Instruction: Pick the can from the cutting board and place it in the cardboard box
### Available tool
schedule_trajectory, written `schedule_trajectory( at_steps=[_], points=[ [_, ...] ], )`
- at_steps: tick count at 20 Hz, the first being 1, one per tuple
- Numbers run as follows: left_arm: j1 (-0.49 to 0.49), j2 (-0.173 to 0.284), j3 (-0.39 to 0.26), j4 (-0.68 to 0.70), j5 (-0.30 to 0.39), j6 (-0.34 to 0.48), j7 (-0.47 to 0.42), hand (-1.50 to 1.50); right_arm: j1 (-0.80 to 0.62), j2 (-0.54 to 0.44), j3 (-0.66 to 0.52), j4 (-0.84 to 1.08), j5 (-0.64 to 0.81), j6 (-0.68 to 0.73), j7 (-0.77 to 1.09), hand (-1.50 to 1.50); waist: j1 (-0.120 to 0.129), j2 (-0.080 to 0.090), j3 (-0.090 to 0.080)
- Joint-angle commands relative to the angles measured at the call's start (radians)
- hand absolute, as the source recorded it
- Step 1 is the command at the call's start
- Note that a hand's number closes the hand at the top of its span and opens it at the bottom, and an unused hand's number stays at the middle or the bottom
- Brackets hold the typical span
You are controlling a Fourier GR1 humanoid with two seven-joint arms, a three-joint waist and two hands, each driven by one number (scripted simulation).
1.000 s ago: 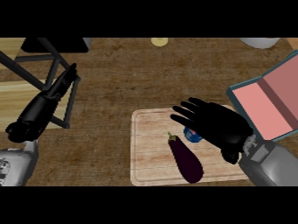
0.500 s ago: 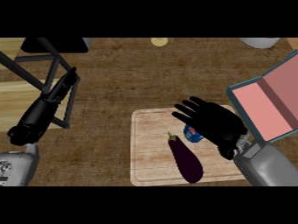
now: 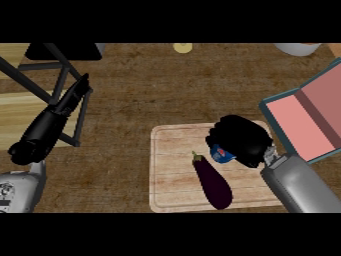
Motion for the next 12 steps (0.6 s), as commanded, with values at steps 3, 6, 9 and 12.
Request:
schedule_trajectory(
  at_steps=[3,6,9,12],
  points=[
    [-0.027,0.004,0.034,0.028,0.018,-0.033,0.008,0.0,-0.004,0.072,0.026,0.073,0.071,-0.158,-0.052,1.5,-0.002,0.003,0.002],
    [-0.012,0.024,0.04,0.019,0.019,-0.04,-0.018,0.0,-0.016,0.2,-0.103,0.218,0.044,-0.164,0.161,1.5,0.011,0.009,0.003],
    [-0.01,-0.01,0.008,0.014,-0.009,-0.01,-0.015,0.0,-0.063,0.317,-0.28,0.251,-0.011,-0.089,0.43,1.5,0.012,0.018,0.002],
    [-0.047,-0.02,0.004,0.018,0.0,-0.013,0.011,0.0,-0.14,0.321,-0.372,0.32,-0.064,-0.142,0.592,1.5,0.035,0.023,0.004]
  ],
)
